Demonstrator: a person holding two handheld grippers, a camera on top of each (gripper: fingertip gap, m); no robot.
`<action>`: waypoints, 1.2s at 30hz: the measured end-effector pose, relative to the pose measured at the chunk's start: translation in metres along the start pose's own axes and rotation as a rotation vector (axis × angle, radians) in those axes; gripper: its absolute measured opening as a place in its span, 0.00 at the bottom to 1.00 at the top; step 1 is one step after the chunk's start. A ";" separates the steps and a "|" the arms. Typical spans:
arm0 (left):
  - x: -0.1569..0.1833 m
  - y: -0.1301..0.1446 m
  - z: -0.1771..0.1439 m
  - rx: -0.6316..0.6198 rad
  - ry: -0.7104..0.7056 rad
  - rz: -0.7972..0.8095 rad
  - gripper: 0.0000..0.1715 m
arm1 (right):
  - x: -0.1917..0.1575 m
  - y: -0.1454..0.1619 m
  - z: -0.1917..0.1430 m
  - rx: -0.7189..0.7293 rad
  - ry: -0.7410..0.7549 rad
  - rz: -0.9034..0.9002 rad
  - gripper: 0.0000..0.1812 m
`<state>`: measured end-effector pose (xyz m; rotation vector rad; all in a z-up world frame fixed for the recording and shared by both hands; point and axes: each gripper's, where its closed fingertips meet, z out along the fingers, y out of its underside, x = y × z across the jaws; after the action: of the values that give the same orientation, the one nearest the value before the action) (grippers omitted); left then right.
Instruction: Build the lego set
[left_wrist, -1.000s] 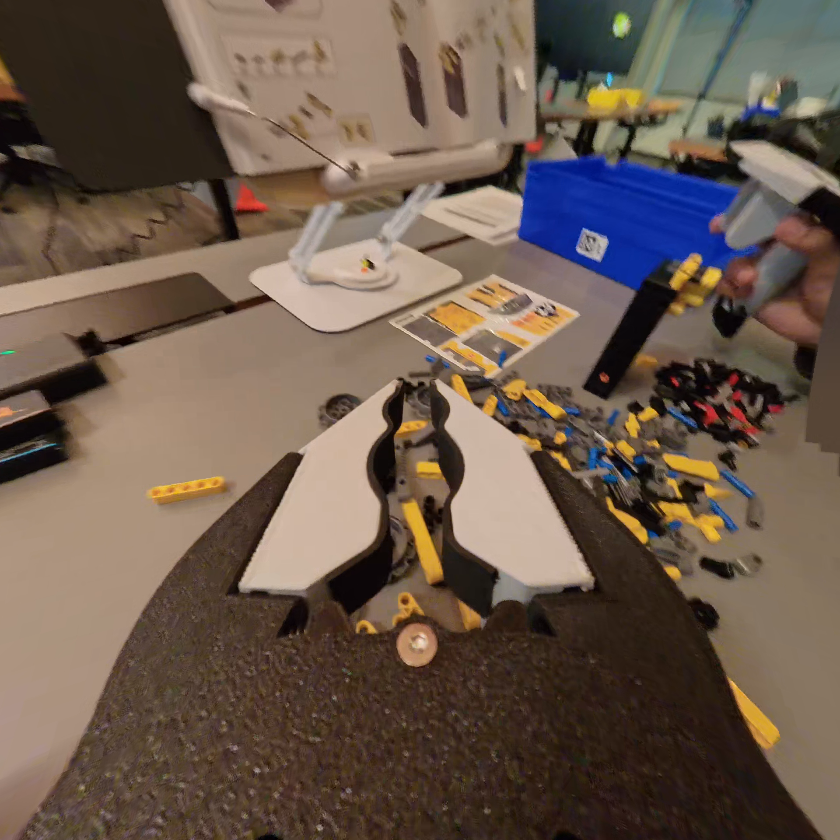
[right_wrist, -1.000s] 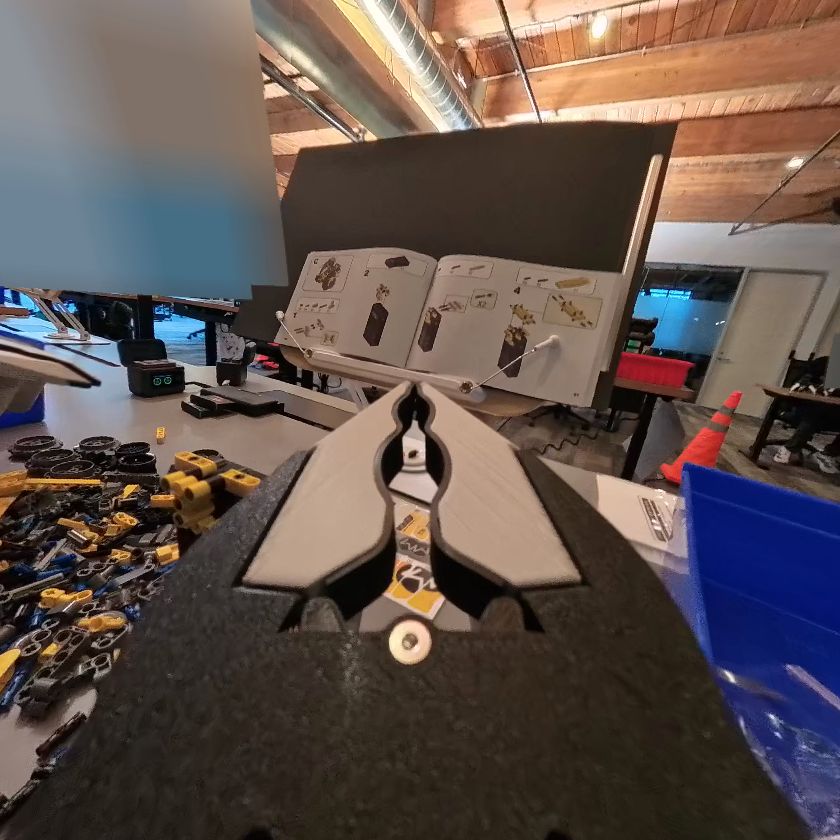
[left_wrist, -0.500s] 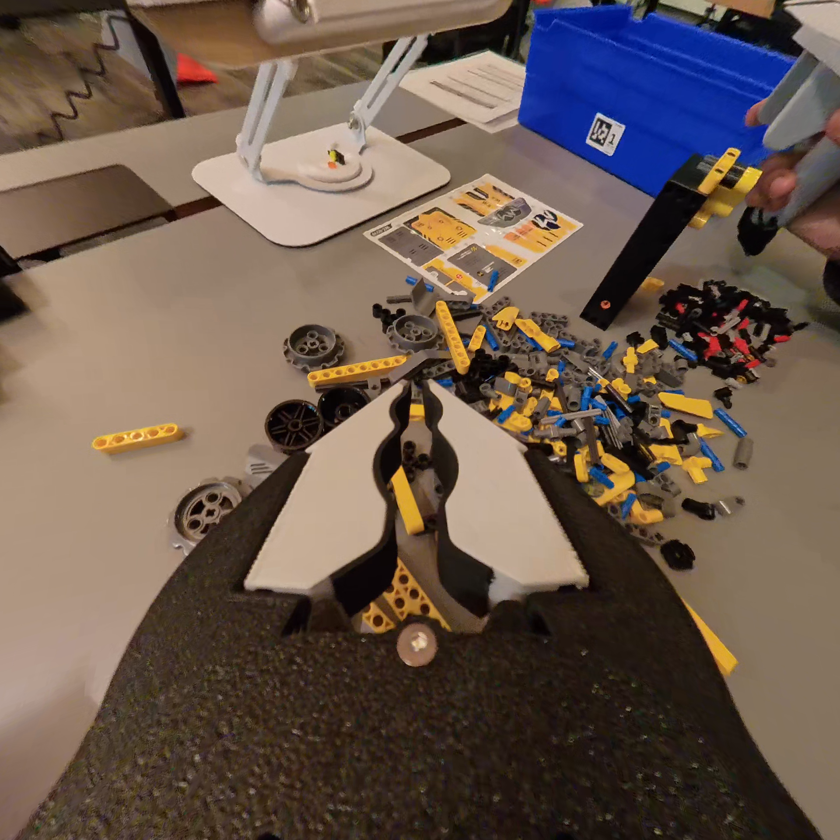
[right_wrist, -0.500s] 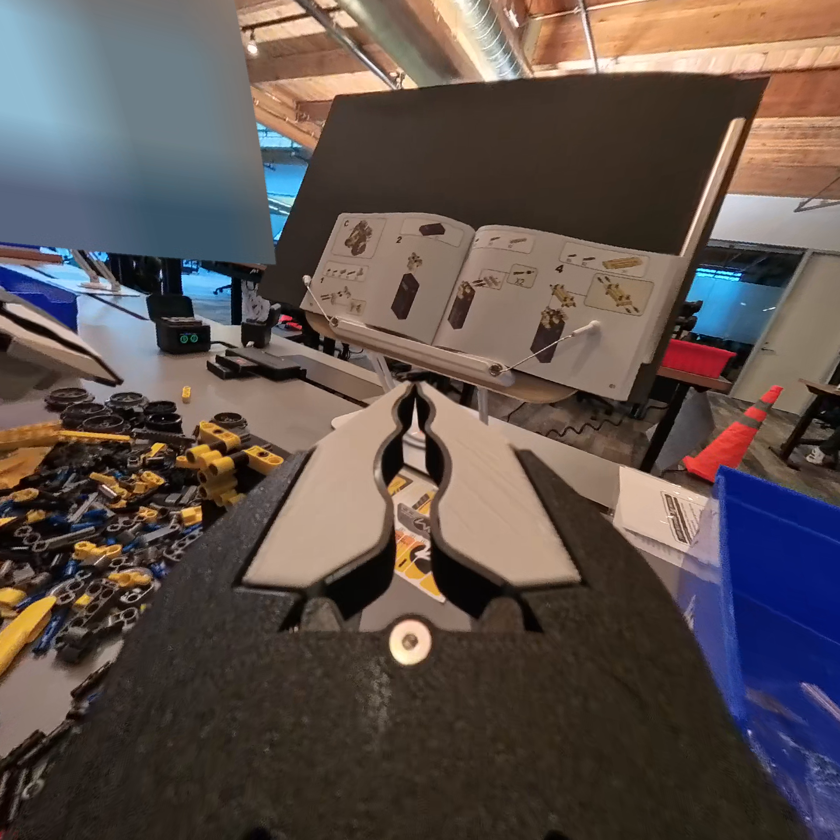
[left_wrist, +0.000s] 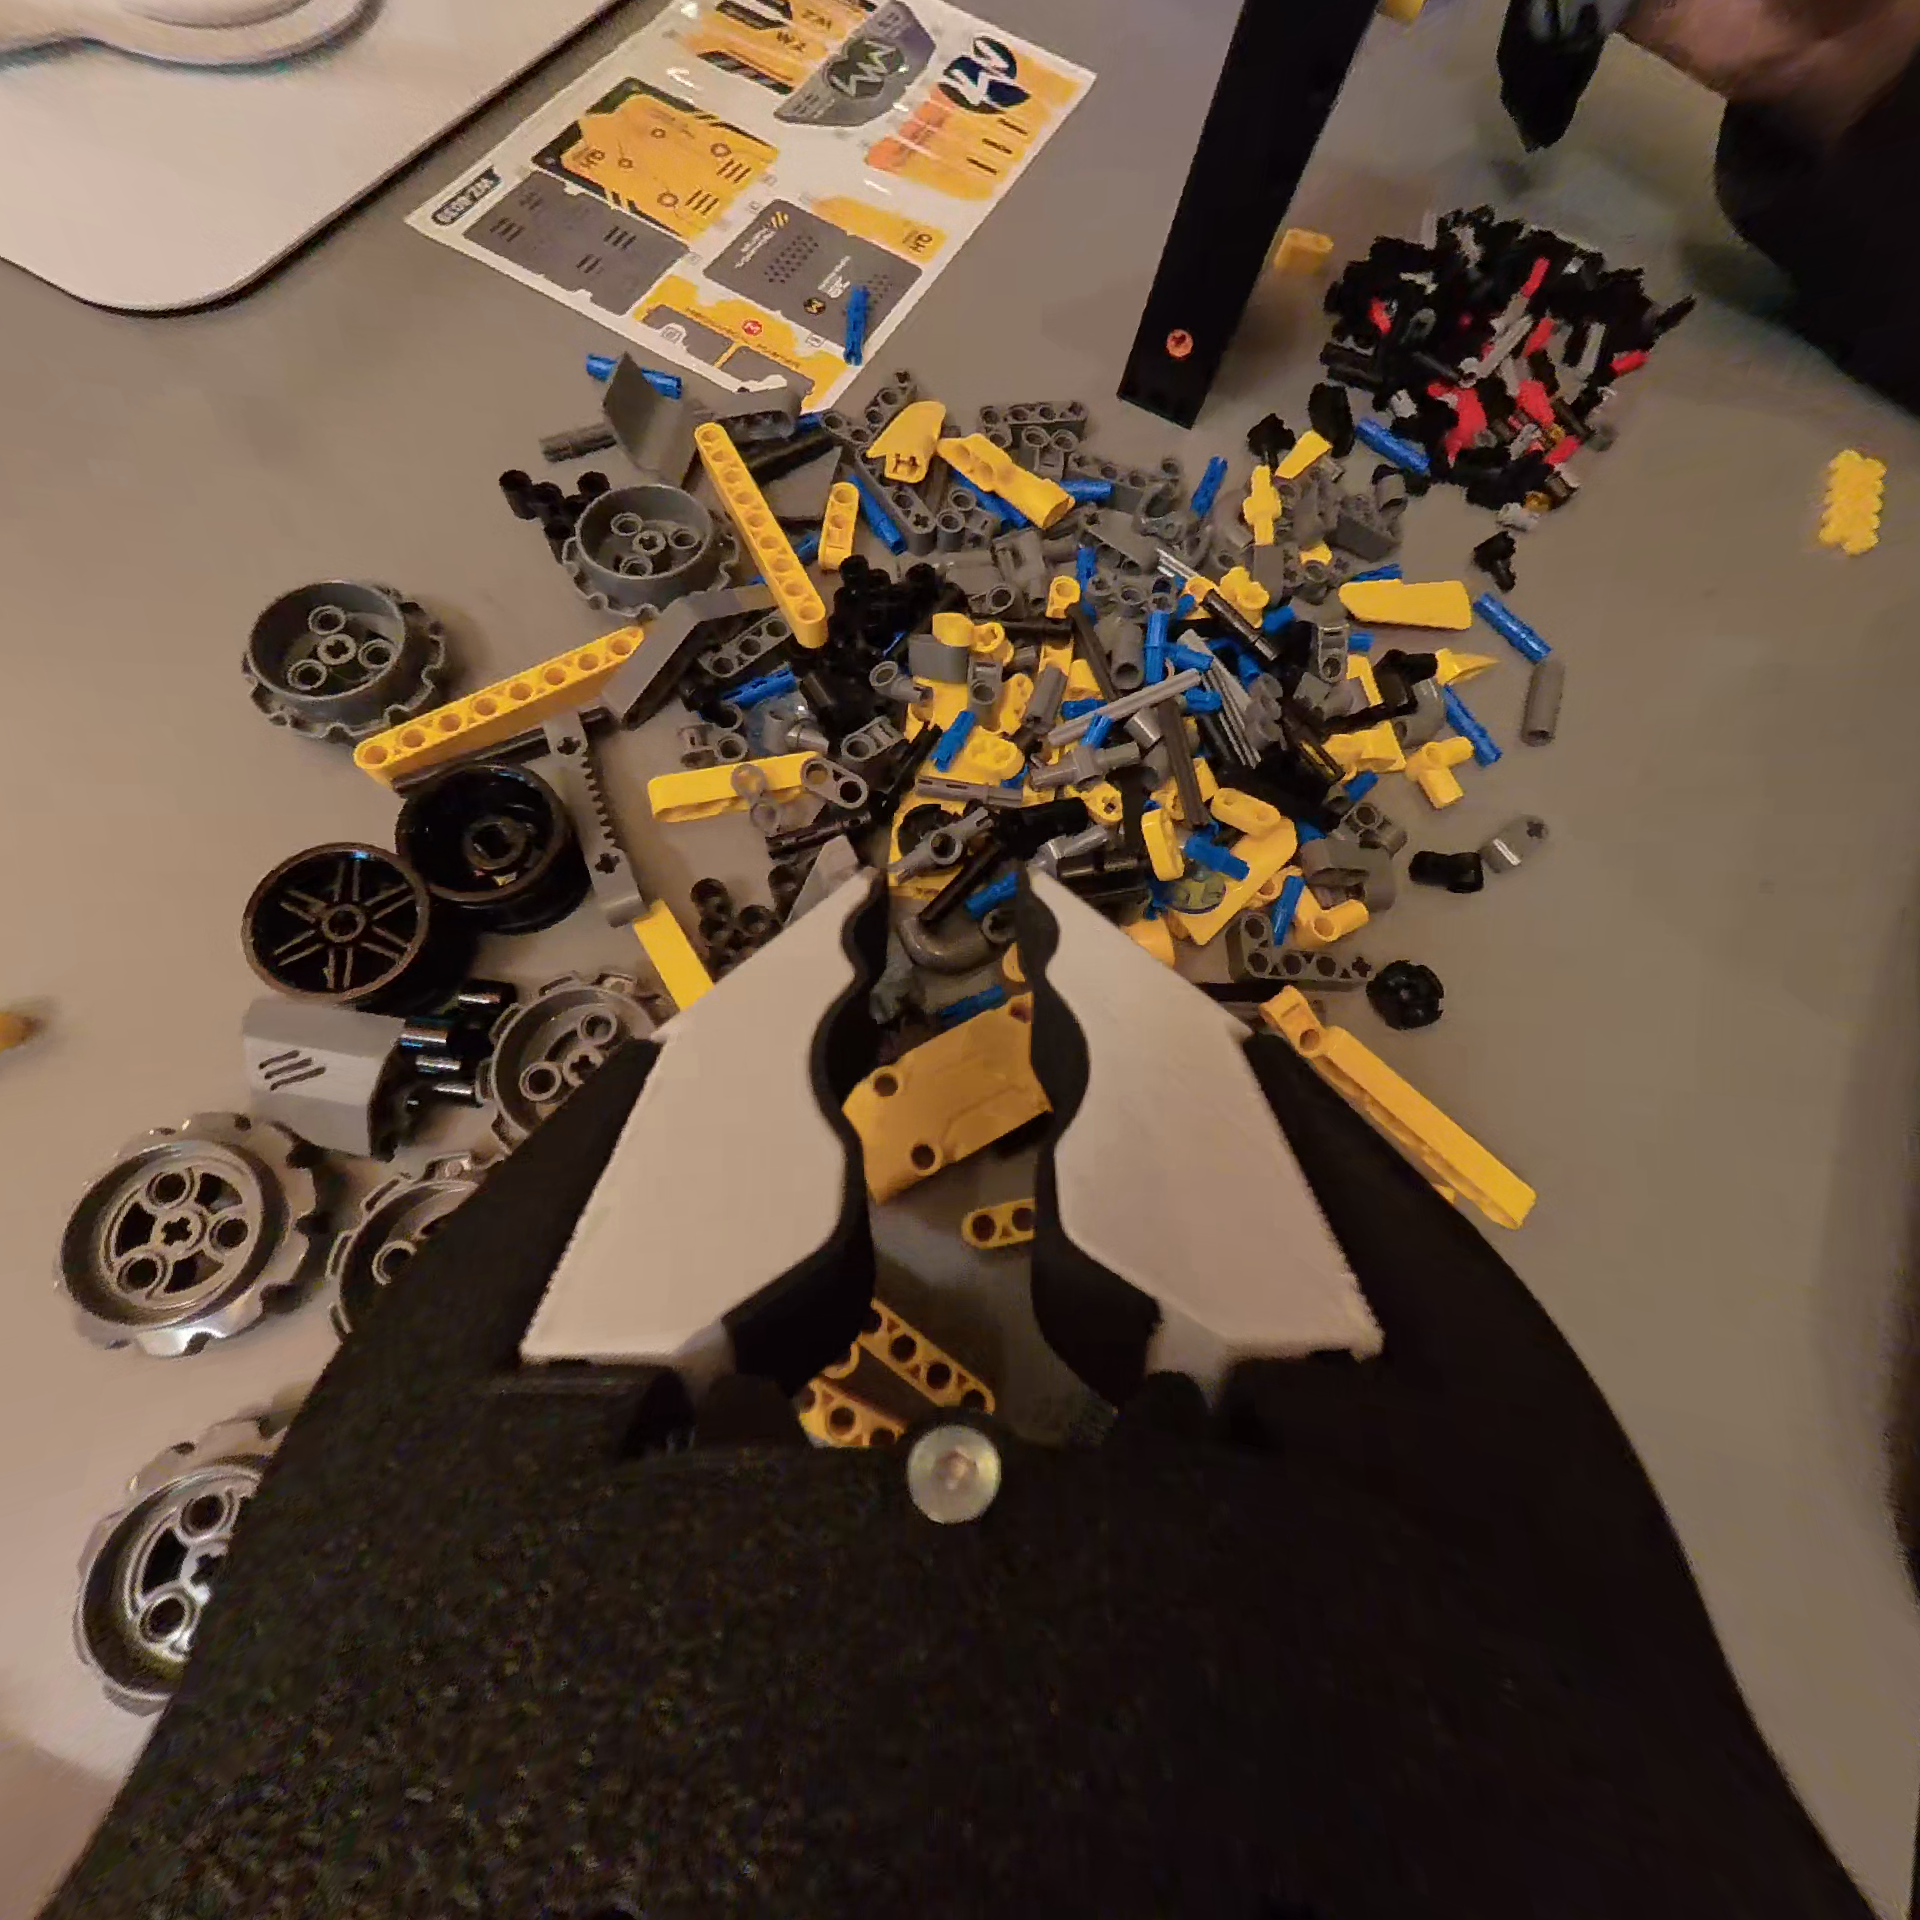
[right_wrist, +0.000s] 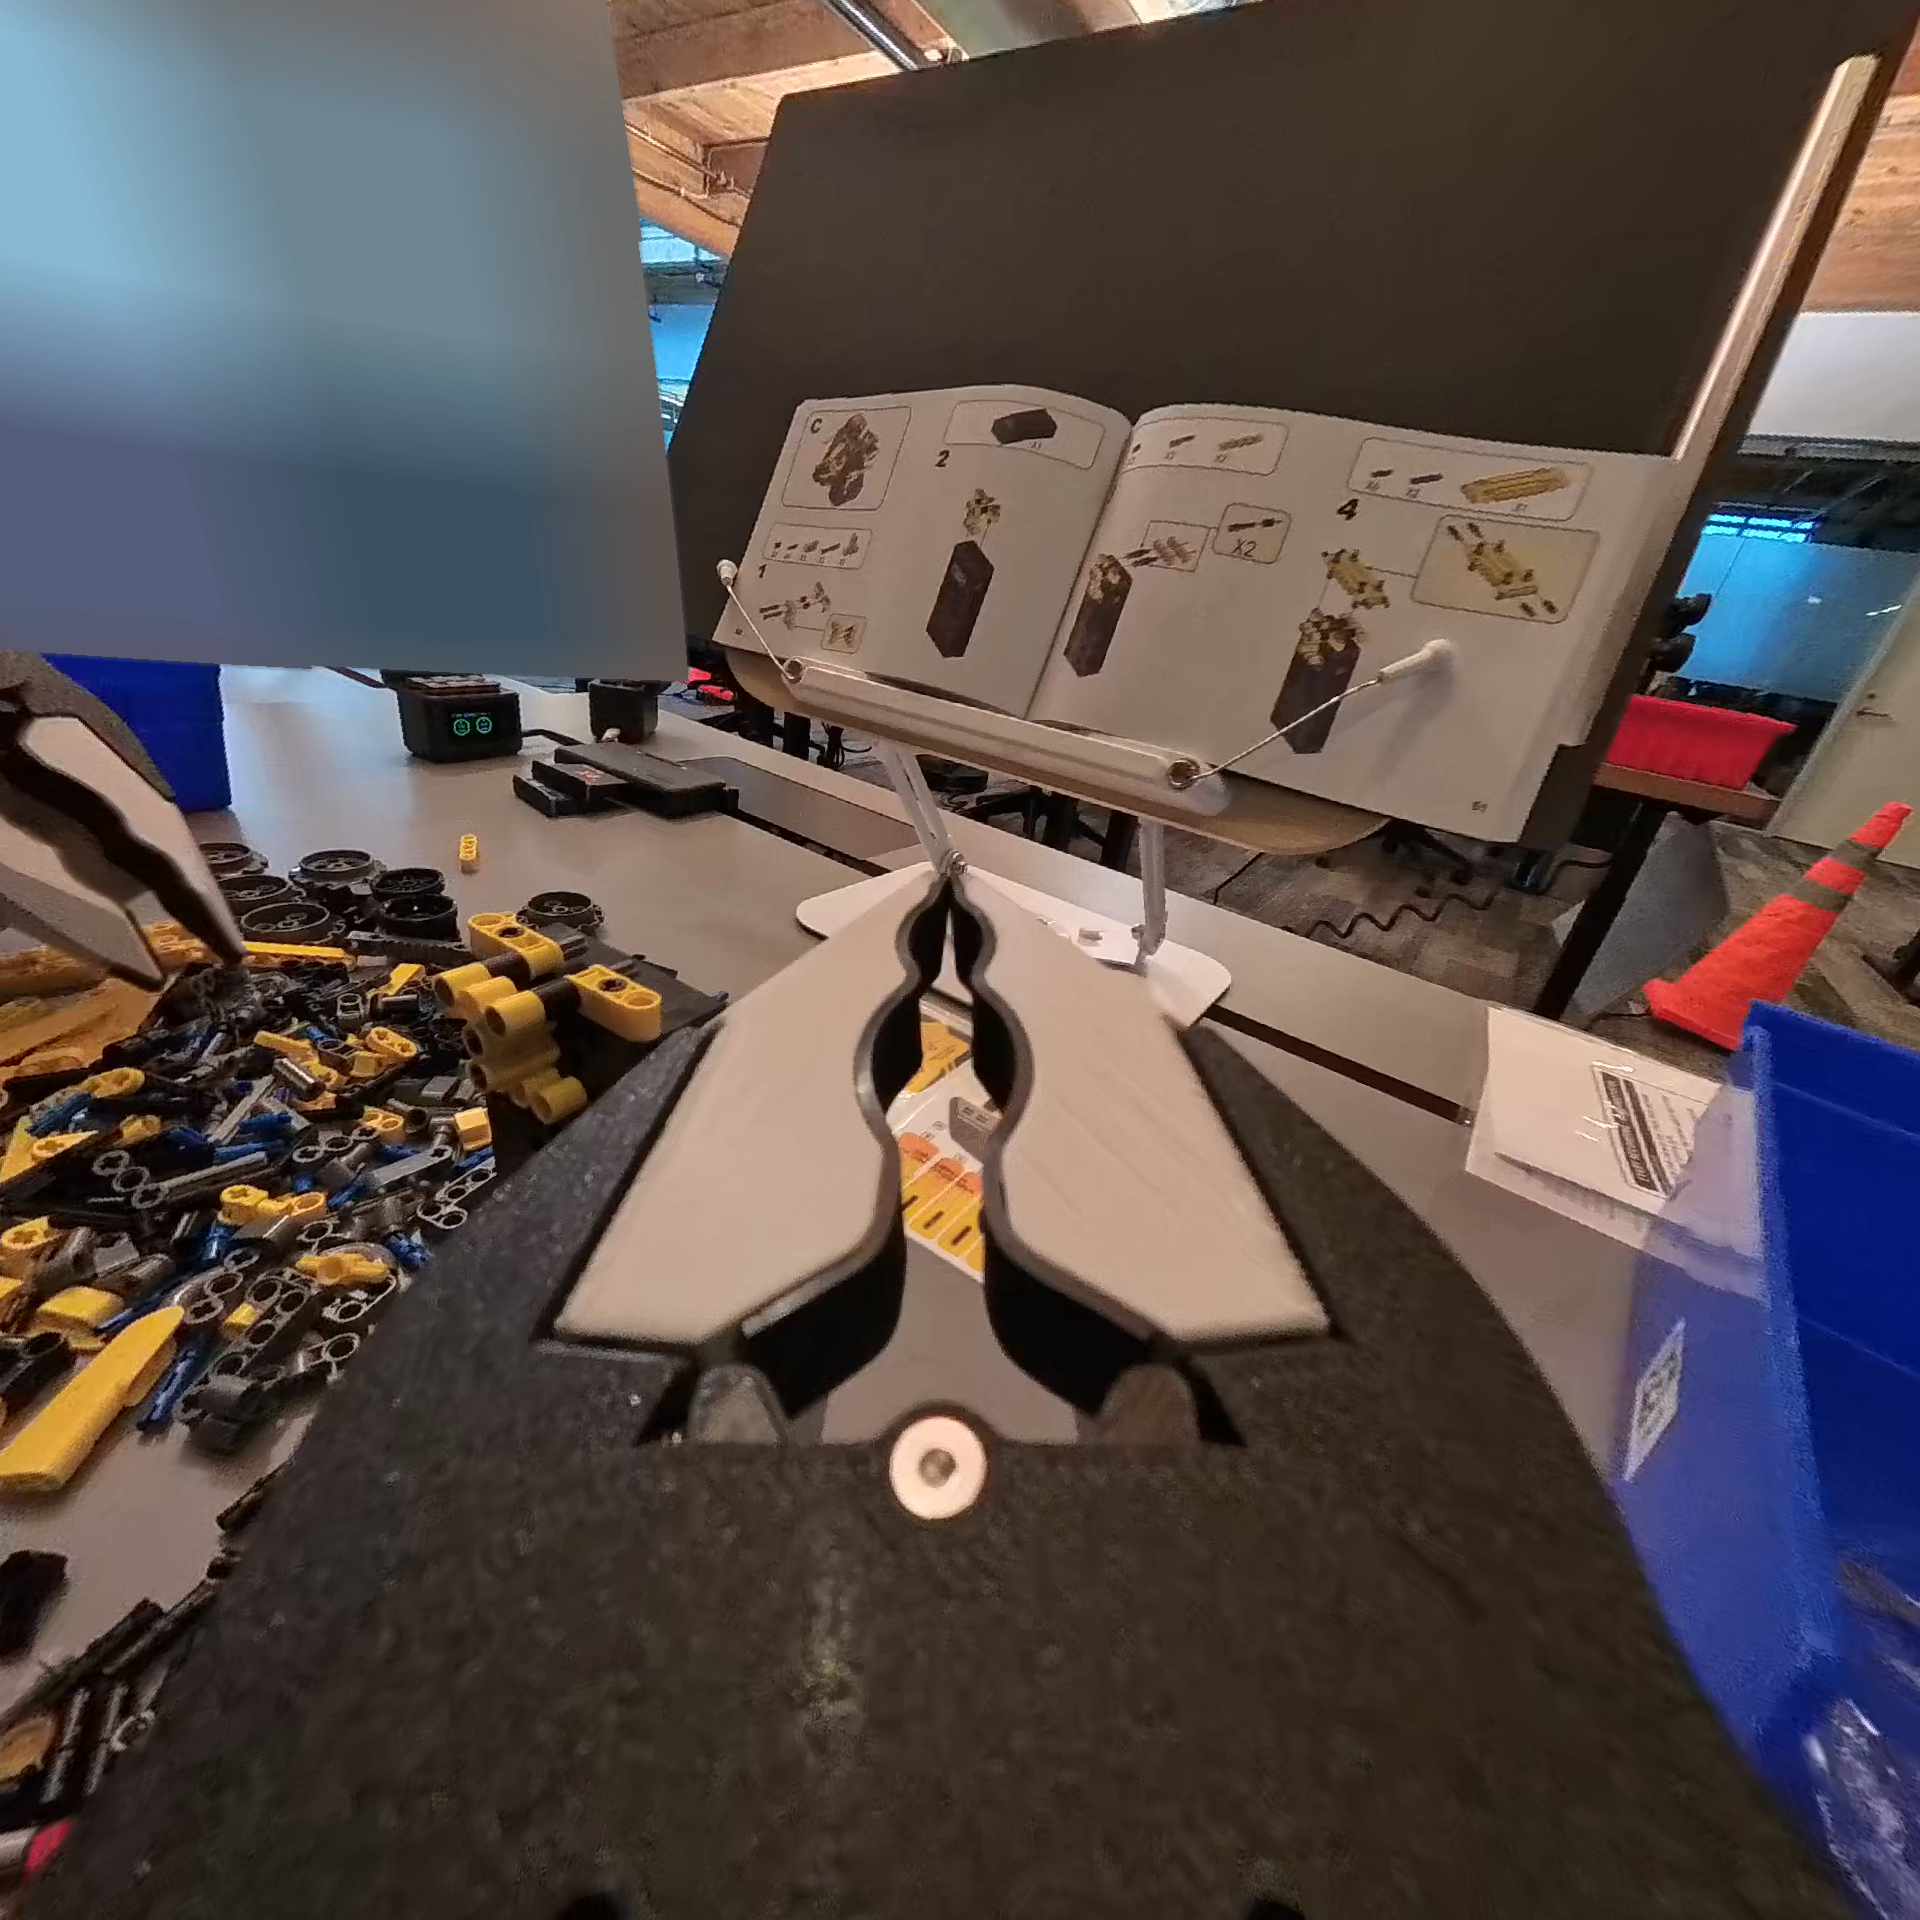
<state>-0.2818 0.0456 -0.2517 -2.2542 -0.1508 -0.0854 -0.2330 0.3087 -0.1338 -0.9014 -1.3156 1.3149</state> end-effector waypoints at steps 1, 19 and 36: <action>-0.002 0.002 0.002 -0.013 -0.011 0.004 0.15 | 0.000 0.001 0.000 -0.002 0.000 0.002 0.00; 0.001 0.000 0.012 -0.004 -0.049 0.074 0.09 | 0.002 0.005 0.001 -0.011 0.002 0.035 0.00; 0.005 -0.007 0.008 0.039 -0.040 0.096 0.02 | 0.001 -0.009 -0.004 0.029 0.011 0.013 0.00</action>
<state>-0.2780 0.0571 -0.2508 -2.2215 -0.0654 0.0140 -0.2283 0.3092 -0.1251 -0.8970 -1.2808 1.3345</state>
